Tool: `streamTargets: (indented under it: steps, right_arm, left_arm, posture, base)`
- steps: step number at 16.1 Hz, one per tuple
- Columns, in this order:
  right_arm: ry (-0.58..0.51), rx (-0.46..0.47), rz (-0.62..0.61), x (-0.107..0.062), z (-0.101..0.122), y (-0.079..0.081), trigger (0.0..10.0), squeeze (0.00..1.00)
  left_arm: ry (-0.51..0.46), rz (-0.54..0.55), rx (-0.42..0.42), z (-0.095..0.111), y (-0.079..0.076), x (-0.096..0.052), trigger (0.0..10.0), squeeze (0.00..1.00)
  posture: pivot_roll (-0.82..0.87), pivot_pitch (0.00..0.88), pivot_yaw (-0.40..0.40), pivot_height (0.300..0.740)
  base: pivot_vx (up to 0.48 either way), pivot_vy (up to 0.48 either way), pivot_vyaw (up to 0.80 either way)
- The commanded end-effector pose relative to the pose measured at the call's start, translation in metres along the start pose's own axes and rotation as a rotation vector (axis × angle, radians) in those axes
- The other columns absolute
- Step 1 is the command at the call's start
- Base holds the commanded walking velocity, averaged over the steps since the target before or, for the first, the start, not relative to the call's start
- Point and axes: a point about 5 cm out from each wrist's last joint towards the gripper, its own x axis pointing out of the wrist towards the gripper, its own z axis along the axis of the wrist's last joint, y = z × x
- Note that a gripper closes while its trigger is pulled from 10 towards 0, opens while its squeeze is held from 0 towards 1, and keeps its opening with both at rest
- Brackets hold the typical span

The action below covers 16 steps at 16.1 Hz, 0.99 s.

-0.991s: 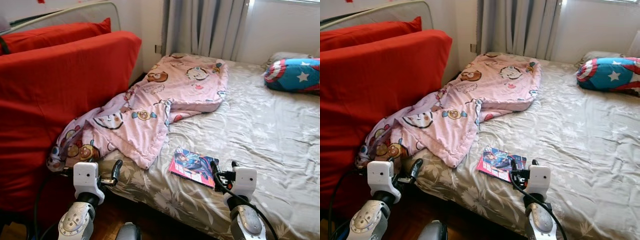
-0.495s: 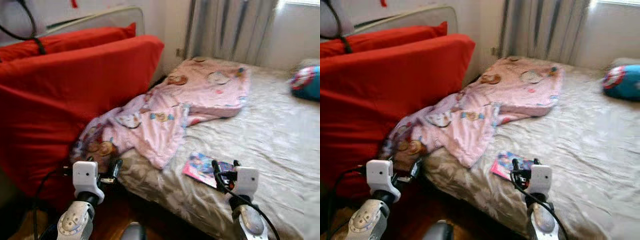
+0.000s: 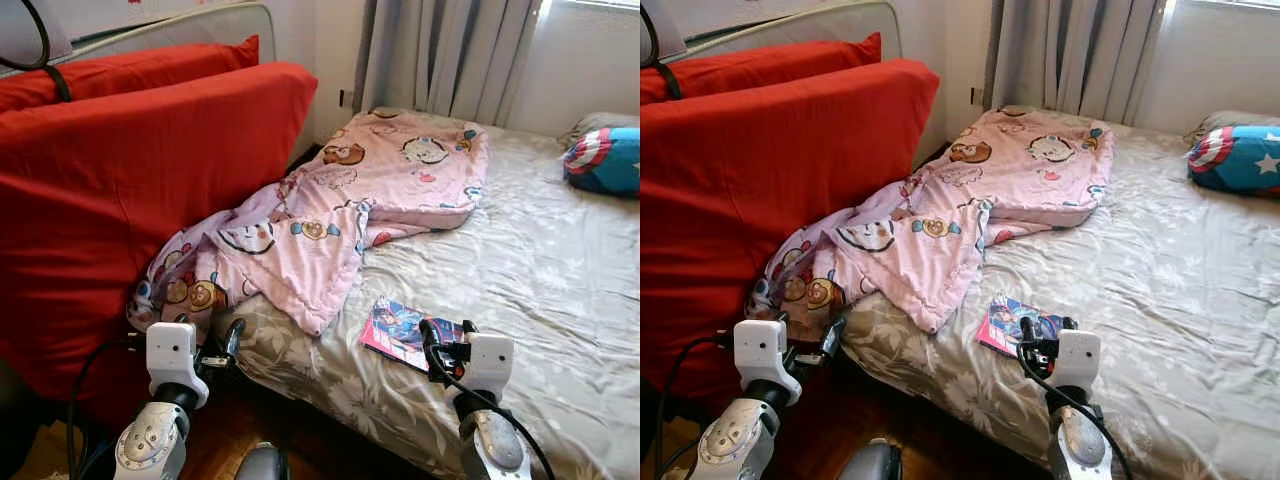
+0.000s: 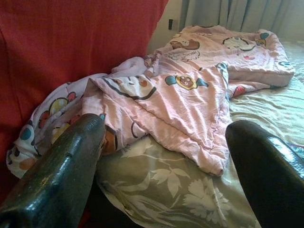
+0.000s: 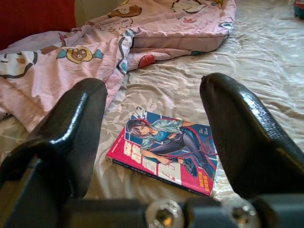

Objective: Clean up the room

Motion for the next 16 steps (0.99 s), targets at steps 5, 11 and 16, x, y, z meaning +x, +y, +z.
streamTargets:
  steps: [5, 11, 16]
  right_arm:
    - [-0.003, -0.008, 0.011, 0.0010, 0.0005, 0.0030, 10.0, 0.00]
    - [0.000, -0.004, 0.012, 0.0009, -0.0002, 0.0035, 10.0, 0.00]
    - [0.000, -0.019, 0.059, 0.0003, -0.0001, 0.0094, 10.0, 0.00]
  left_arm:
    - [-0.007, -0.008, -0.004, 0.0039, 0.0002, 0.0015, 10.0, 0.00]
    - [-0.007, -0.012, -0.004, 0.0043, 0.0003, 0.0016, 10.0, 0.00]
    - [-0.007, -0.012, -0.005, 0.0046, 0.0002, 0.0017, 10.0, 0.00]
  posture:
    - [0.09, 0.000, -0.008, 0.652]
    - [0.09, 0.000, -0.007, 0.652]
    - [0.09, 0.000, -0.006, 0.652]
  base:
    - [0.311, 0.000, 0.00]
    - [0.321, 0.000, 0.00]
    - [0.325, 0.000, 0.19]
